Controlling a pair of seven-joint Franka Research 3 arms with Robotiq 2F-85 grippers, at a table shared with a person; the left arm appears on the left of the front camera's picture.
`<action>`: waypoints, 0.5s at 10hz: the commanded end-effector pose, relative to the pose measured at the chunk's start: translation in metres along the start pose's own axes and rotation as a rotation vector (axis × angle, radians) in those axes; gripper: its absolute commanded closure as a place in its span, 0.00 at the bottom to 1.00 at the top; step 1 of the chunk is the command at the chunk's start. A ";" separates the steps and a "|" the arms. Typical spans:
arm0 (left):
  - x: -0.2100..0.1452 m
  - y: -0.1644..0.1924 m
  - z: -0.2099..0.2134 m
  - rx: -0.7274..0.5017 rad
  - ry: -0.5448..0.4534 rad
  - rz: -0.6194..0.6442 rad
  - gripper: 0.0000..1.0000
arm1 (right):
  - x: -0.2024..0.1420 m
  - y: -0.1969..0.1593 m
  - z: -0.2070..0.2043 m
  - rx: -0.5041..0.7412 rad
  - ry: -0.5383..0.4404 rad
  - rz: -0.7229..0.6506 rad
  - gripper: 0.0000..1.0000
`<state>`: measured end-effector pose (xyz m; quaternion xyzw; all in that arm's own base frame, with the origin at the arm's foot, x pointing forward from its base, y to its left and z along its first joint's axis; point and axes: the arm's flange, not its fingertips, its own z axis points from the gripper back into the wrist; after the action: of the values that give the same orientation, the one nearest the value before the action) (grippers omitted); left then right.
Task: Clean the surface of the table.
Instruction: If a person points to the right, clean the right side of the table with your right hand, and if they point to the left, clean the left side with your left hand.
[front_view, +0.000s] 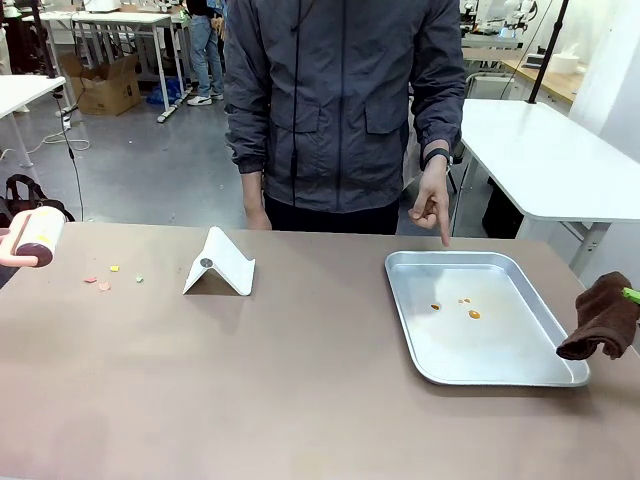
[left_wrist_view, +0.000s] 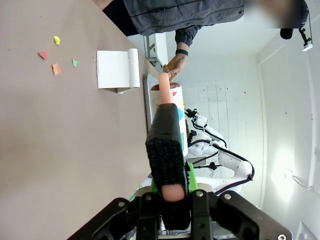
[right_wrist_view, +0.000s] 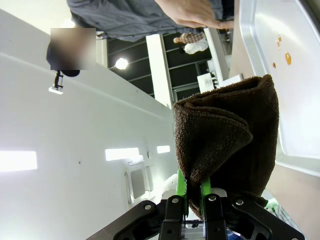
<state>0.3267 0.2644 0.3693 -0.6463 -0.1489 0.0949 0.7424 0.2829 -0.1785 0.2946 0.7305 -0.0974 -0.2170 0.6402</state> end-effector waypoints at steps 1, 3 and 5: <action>-0.005 -0.004 -0.002 -0.002 -0.002 -0.006 1.00 | -0.001 0.008 -0.002 -0.012 0.000 -0.018 1.00; -0.005 -0.004 -0.002 -0.002 -0.002 -0.006 1.00 | 0.000 0.000 0.000 0.000 0.000 0.000 0.88; -0.005 -0.004 -0.002 -0.002 -0.002 -0.006 1.00 | -0.001 0.012 -0.025 -0.119 -0.043 0.062 0.88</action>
<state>0.3267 0.2643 0.3692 -0.6463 -0.1488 0.0949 0.7424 0.2886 -0.1796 0.2921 0.7098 -0.1041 -0.2229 0.6601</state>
